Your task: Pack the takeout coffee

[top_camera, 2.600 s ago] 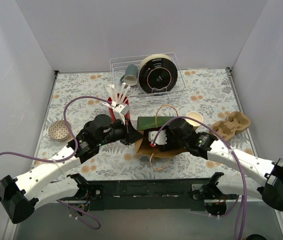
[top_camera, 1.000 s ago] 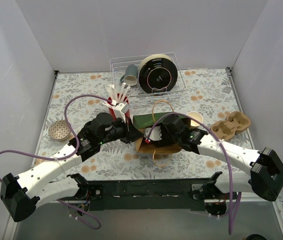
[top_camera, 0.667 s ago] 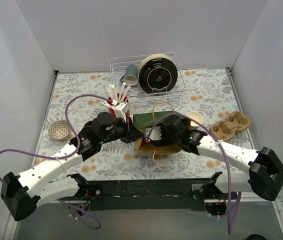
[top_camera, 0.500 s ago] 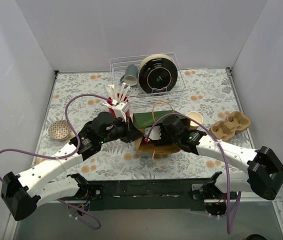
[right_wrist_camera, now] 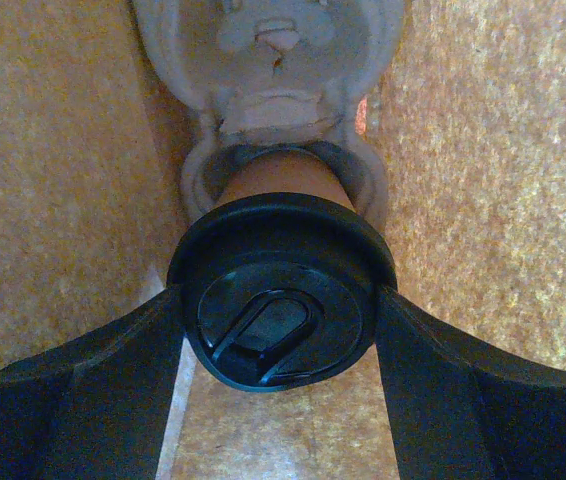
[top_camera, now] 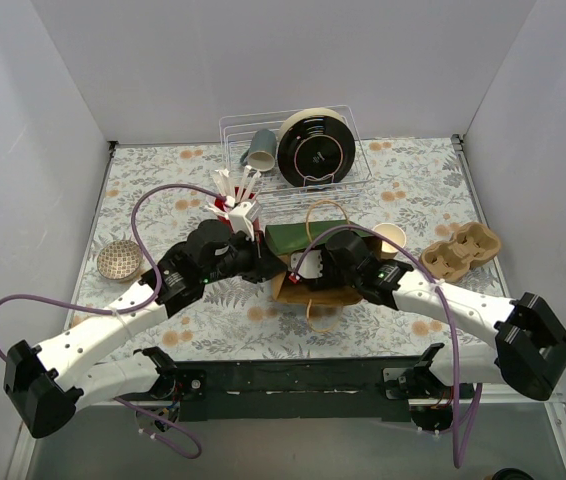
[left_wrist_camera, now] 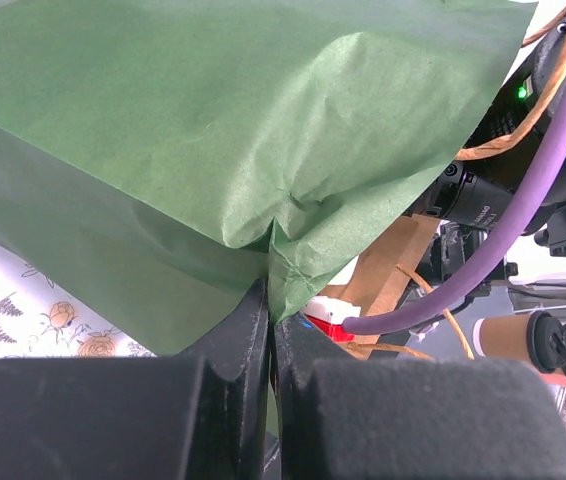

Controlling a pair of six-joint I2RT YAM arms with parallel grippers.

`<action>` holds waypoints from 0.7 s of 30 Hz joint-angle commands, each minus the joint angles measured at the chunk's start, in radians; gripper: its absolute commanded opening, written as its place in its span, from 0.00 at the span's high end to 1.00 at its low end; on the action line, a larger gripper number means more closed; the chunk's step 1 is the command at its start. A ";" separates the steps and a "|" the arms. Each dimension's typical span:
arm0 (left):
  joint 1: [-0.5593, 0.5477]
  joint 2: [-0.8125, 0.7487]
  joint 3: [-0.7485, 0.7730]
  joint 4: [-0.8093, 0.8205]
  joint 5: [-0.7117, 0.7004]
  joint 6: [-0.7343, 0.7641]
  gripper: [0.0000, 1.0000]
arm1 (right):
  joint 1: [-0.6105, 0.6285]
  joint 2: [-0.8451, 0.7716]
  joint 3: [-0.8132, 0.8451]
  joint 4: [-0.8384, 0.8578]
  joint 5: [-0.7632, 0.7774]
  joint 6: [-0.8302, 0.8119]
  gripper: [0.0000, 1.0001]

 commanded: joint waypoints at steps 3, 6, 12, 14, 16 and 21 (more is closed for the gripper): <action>-0.011 0.000 0.073 -0.026 0.051 -0.017 1.00 | -0.016 -0.026 0.054 -0.072 -0.027 0.063 0.35; -0.011 0.006 0.088 -0.040 0.051 -0.016 1.00 | -0.014 -0.035 0.088 -0.115 -0.042 0.079 0.04; -0.011 0.014 0.107 -0.052 0.052 -0.025 1.00 | -0.019 -0.069 0.113 -0.160 -0.055 0.098 0.04; -0.011 0.012 0.107 -0.055 0.054 -0.029 1.00 | -0.017 -0.075 0.129 -0.192 -0.069 0.107 0.04; -0.011 0.008 0.097 -0.055 0.057 -0.037 1.00 | -0.019 -0.089 0.139 -0.213 -0.085 0.116 0.04; -0.011 -0.002 0.076 -0.058 0.058 -0.054 1.00 | -0.020 -0.122 0.145 -0.246 -0.095 0.135 0.03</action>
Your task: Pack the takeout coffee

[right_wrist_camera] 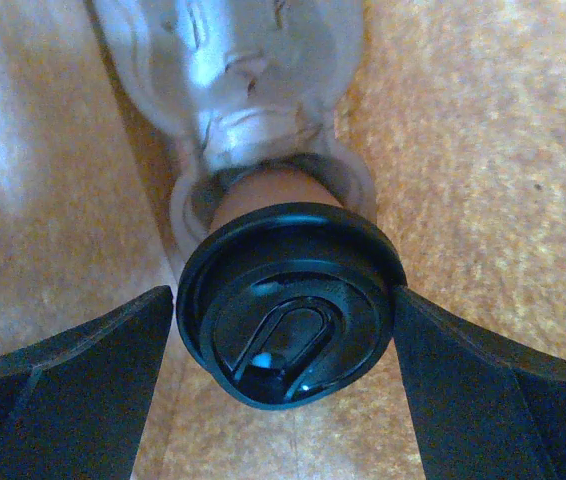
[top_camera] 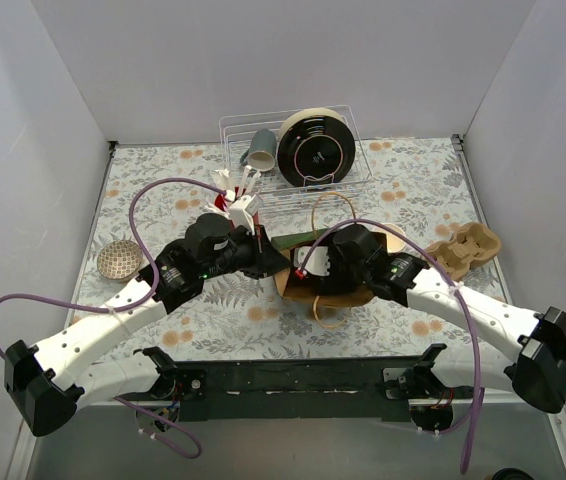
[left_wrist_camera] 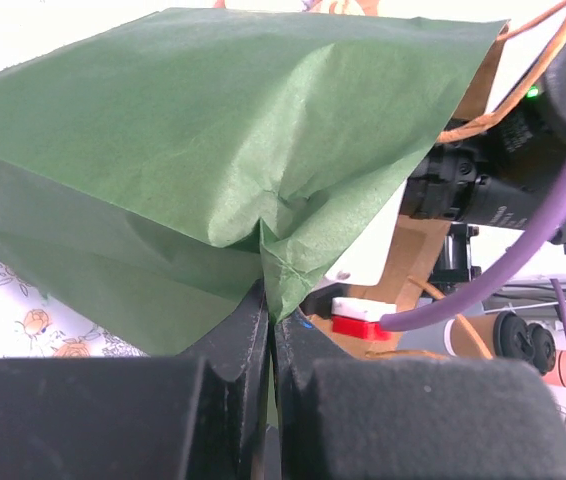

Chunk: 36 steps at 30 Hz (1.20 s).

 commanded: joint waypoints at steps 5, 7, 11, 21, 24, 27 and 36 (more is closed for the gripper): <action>-0.009 -0.016 0.002 -0.026 0.046 -0.031 1.00 | -0.006 -0.062 0.067 -0.034 -0.016 0.065 0.03; -0.008 -0.016 0.002 -0.029 0.047 -0.033 1.00 | -0.006 -0.070 0.072 -0.046 -0.013 0.068 0.03; -0.009 -0.014 0.010 -0.039 0.047 -0.030 1.00 | -0.004 -0.076 0.090 -0.068 -0.005 0.071 0.03; -0.009 -0.010 0.018 -0.045 0.053 -0.025 1.00 | -0.004 -0.074 0.130 -0.097 -0.007 0.079 0.02; -0.009 -0.007 0.022 -0.048 0.053 -0.024 1.00 | -0.006 -0.074 0.144 -0.109 -0.015 0.079 0.02; -0.009 -0.004 0.030 -0.051 0.053 -0.019 1.00 | -0.006 -0.073 0.157 -0.125 -0.024 0.077 0.02; -0.009 -0.001 0.030 -0.051 0.056 -0.017 1.00 | -0.006 -0.070 0.177 -0.117 -0.027 0.083 0.02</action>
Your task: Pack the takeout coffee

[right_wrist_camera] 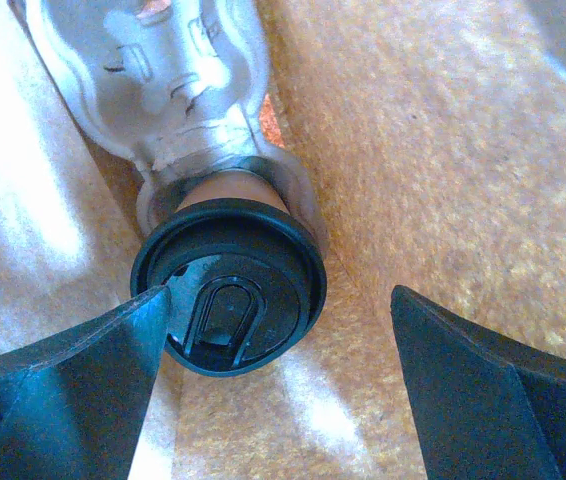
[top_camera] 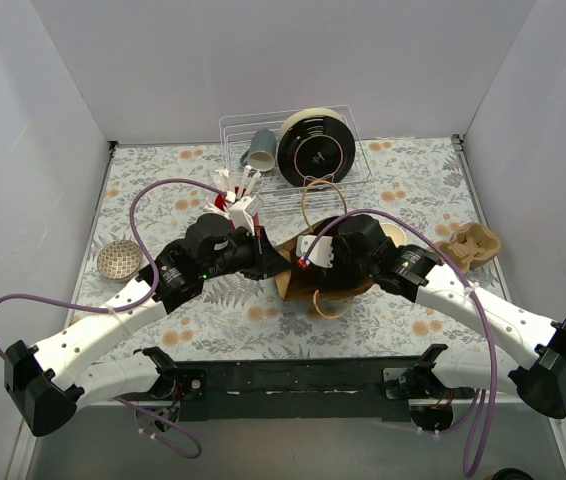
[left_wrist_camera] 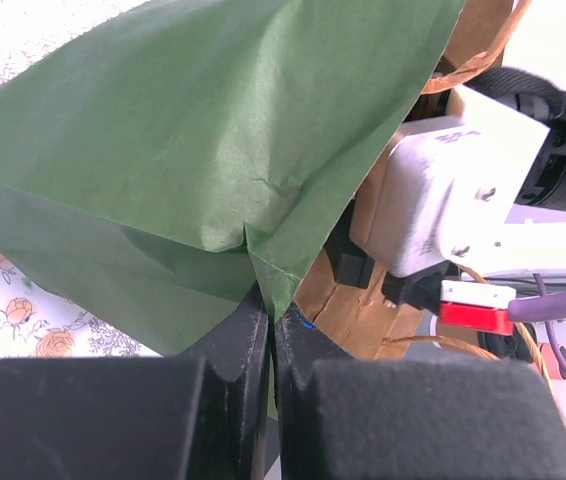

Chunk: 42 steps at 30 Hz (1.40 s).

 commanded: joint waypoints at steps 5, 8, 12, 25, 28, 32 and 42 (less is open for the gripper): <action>-0.008 0.003 0.030 -0.036 0.037 0.015 1.00 | -0.006 -0.017 0.053 0.031 0.003 0.020 0.04; -0.008 0.004 0.032 -0.039 0.037 0.018 1.00 | -0.006 -0.029 0.058 0.028 0.008 0.029 0.05; -0.008 0.003 0.032 -0.044 0.036 0.022 1.00 | -0.006 -0.044 0.072 -0.009 -0.009 0.038 0.05; -0.007 0.015 0.053 -0.050 0.037 0.021 1.00 | -0.008 -0.061 0.133 -0.023 -0.031 0.058 0.03; -0.007 0.018 0.056 -0.052 0.033 0.009 1.00 | -0.008 -0.066 0.147 -0.023 -0.037 0.065 0.04; -0.007 0.018 0.067 -0.055 0.031 -0.008 1.00 | -0.008 -0.084 0.164 -0.012 -0.043 0.081 0.04; -0.007 0.016 0.066 -0.056 0.036 -0.024 1.00 | -0.009 -0.095 0.150 -0.012 -0.068 0.094 0.11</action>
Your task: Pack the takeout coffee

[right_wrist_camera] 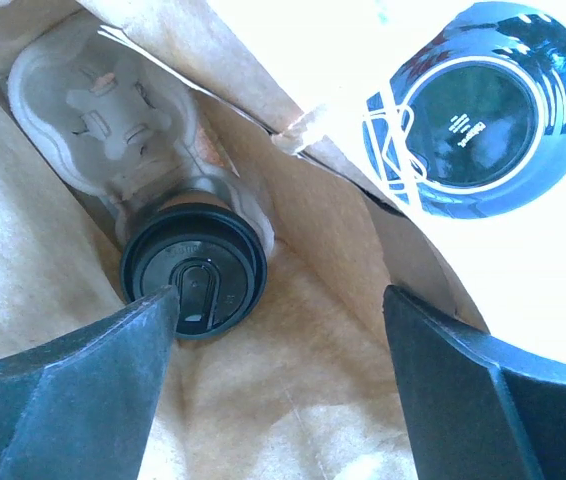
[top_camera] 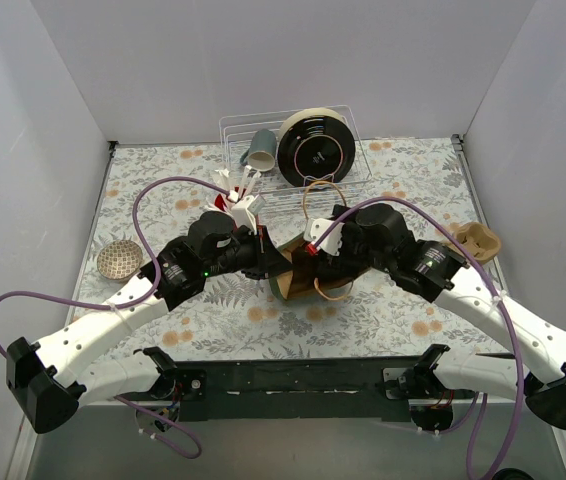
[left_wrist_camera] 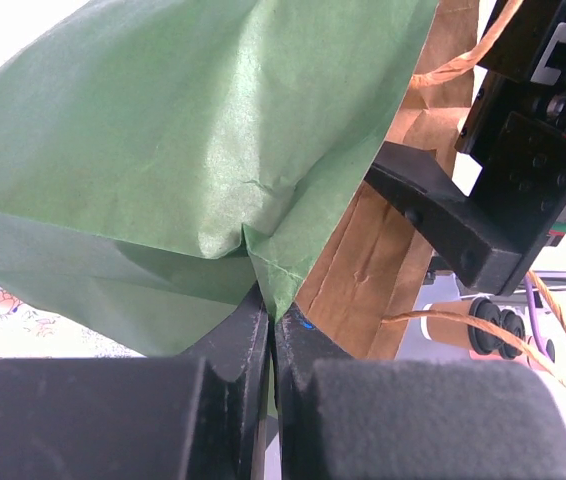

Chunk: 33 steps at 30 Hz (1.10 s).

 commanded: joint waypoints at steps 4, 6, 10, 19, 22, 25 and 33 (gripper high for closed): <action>-0.006 -0.005 0.037 -0.027 0.012 -0.011 1.00 | -0.005 -0.012 0.022 0.039 -0.036 0.020 0.21; -0.006 -0.005 0.037 -0.027 0.010 -0.014 1.00 | -0.007 -0.006 0.025 0.033 -0.041 0.023 0.23; -0.006 -0.001 0.050 -0.039 -0.008 -0.018 1.00 | -0.008 0.008 0.047 0.042 -0.056 0.040 0.26; 0.029 0.067 0.154 -0.146 -0.043 -0.055 0.98 | -0.007 0.059 0.181 0.007 -0.077 0.098 0.25; 0.041 0.087 0.169 -0.163 -0.037 -0.046 0.98 | -0.008 0.056 0.198 0.017 -0.079 0.106 0.25; 0.043 0.084 0.169 -0.168 -0.045 -0.046 0.98 | -0.008 0.056 0.218 0.030 -0.073 0.108 0.25; 0.044 0.100 0.214 -0.214 -0.092 -0.028 0.64 | -0.008 0.042 0.252 0.118 0.015 0.195 0.26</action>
